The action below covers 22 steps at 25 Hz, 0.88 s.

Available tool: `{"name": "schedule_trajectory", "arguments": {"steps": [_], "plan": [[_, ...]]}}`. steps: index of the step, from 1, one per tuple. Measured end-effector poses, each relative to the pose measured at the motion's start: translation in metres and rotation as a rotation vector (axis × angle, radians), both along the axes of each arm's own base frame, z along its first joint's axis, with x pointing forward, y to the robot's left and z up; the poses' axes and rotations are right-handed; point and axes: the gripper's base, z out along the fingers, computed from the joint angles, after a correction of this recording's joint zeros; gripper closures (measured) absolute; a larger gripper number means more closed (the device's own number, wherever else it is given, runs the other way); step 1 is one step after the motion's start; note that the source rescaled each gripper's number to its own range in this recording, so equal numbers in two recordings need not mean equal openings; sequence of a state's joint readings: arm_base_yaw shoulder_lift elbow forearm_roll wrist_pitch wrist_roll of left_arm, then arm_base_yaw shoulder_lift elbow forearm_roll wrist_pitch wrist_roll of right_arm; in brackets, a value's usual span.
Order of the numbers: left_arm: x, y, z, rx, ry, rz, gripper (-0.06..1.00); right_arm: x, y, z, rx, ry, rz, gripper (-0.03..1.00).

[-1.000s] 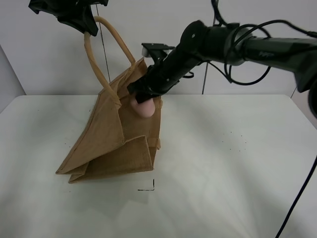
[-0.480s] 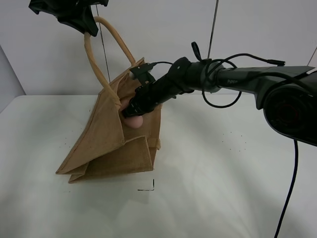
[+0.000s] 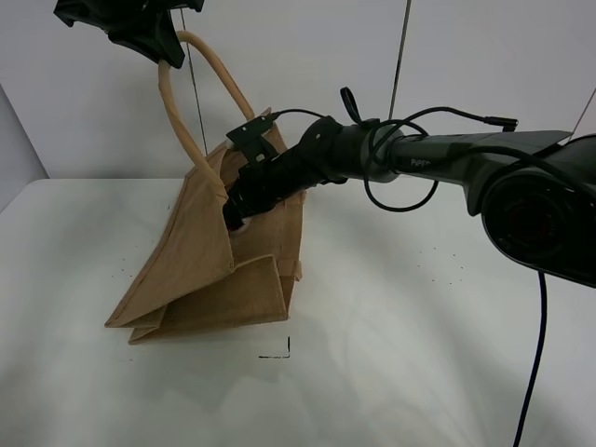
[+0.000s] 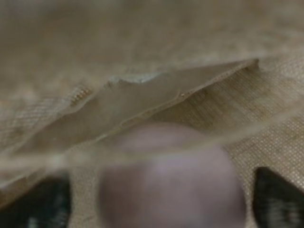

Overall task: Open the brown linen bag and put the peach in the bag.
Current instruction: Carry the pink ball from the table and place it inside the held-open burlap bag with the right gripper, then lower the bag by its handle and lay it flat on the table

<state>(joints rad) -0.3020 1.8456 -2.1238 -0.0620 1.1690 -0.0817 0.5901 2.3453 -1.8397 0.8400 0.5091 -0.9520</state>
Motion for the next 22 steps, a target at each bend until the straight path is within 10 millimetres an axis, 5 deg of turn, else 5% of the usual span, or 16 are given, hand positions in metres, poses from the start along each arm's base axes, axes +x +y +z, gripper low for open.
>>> {"name": "schedule_trajectory", "arguments": {"steps": [6,13,22], "plan": [[0.0,0.0,0.0,0.0,0.001,0.0,0.94,-0.008,-0.011,0.013,-0.069,0.128,-0.033,-0.03],[0.0,0.0,0.0,0.0,0.001,0.0,0.94,-0.02,-0.061,0.064,-0.283,0.309,-0.213,-0.03],[0.0,-0.001,0.0,-0.009,0.004,-0.004,0.94,0.005,-0.132,0.064,-0.393,0.413,-0.451,-0.03]]}}
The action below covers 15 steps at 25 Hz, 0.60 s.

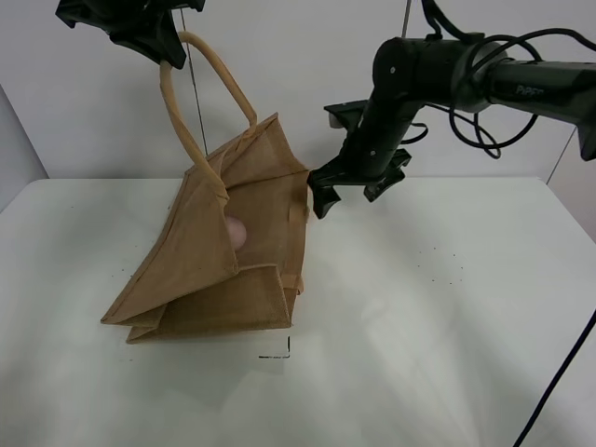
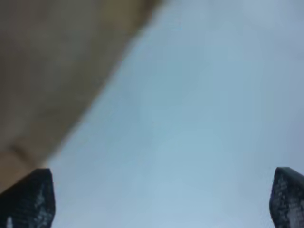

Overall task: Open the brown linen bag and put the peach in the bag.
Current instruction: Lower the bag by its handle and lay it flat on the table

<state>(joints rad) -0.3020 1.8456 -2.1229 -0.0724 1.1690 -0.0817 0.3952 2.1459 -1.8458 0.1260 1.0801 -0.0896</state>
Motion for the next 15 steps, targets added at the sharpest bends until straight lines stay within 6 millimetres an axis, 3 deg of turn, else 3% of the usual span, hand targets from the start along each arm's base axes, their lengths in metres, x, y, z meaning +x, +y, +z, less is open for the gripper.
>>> {"name": "schedule_trajectory", "arguments": {"steps": [6,10,13,15], "plan": [[0.0,0.0,0.0,-0.001,0.0,-0.001,0.94,0.027,-0.088,-0.001,-0.067,-0.006,-0.187,-0.03],[0.0,0.0,0.0,-0.002,0.0,-0.001,0.94,0.035,-0.145,-0.001,-0.076,0.008,-0.309,-0.03],[0.0,0.0,0.0,-0.002,0.0,-0.001,0.94,0.035,-0.169,-0.002,-0.082,0.034,-0.359,-0.03],[0.0,0.0,0.0,-0.002,0.0,-0.001,0.94,0.032,-0.173,-0.002,-0.088,0.061,-0.362,-0.03]]}}
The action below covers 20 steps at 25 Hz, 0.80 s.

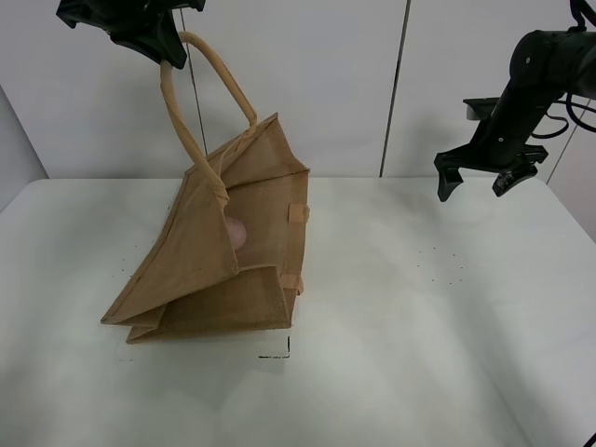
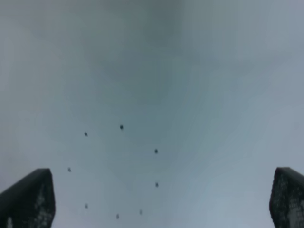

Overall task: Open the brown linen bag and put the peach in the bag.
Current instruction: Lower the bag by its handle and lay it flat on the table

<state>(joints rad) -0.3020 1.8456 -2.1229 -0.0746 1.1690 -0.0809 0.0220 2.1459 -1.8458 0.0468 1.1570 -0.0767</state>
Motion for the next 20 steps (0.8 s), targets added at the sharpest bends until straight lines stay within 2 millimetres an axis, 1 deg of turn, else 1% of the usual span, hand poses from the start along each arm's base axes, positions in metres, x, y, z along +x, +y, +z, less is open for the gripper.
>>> {"name": "schedule_trajectory", "arguments": {"steps": [6,8,10,13,15,16,19,20], "plan": [[0.0,0.0,0.0,0.0,0.0,0.0,0.94,-0.005,0.01,-0.001,0.006,0.055,0.031,-0.03],[0.0,0.0,0.0,0.0,0.0,0.0,0.94,-0.006,0.01,0.0,0.006,0.054,0.033,-0.03],[0.0,0.0,0.0,0.0,0.0,0.0,0.94,-0.007,0.01,0.007,0.006,0.039,0.033,-0.03],[0.0,0.0,0.0,0.0,0.0,0.0,0.94,-0.012,0.011,0.027,0.019,-0.004,0.032,-0.03],[0.0,0.0,0.0,0.0,0.0,0.0,0.94,-0.02,0.011,0.043,0.023,-0.035,0.032,-0.03],[0.0,0.0,0.0,0.0,0.0,0.0,0.94,-0.025,0.011,0.048,0.028,-0.039,0.031,-0.03],[0.0,0.0,0.0,0.0,0.0,0.0,0.94,-0.052,0.011,0.063,0.041,-0.038,0.029,-0.03],[0.0,0.0,0.0,0.0,0.0,0.0,0.94,-0.064,0.011,0.067,0.043,-0.032,0.029,-0.03]]}}
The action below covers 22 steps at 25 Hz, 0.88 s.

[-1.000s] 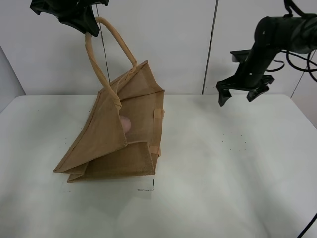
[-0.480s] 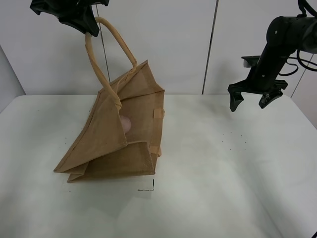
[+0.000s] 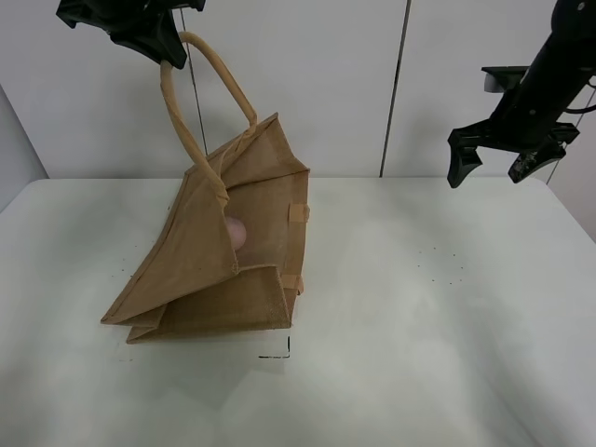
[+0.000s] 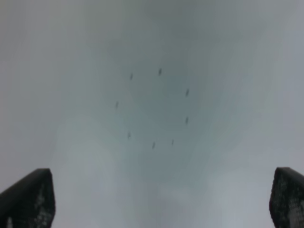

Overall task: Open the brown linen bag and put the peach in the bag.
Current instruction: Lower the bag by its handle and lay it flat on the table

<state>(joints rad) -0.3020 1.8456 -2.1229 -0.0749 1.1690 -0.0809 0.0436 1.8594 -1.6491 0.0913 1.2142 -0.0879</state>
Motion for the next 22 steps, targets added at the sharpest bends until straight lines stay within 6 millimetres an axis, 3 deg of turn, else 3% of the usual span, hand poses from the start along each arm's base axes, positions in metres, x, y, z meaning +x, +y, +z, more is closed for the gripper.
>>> {"name": "schedule_trajectory", "arguments": {"steps": [6,14,16,22], "plan": [[0.0,0.0,0.0,-0.001,0.0,0.0,0.94,-0.094,-0.004,0.016,-0.001,0.029,0.004,-0.03],[0.0,0.0,0.0,0.0,0.002,-0.001,0.94,-0.231,-0.01,-0.011,0.0,0.05,-0.004,-0.03],[0.0,0.0,0.0,0.0,0.002,-0.001,0.94,-0.261,-0.011,-0.017,0.005,-0.027,-0.017,-0.03],[0.0,0.0,0.0,0.0,0.002,-0.002,0.94,-0.323,-0.015,-0.02,0.028,-0.408,-0.035,-0.03]]}}
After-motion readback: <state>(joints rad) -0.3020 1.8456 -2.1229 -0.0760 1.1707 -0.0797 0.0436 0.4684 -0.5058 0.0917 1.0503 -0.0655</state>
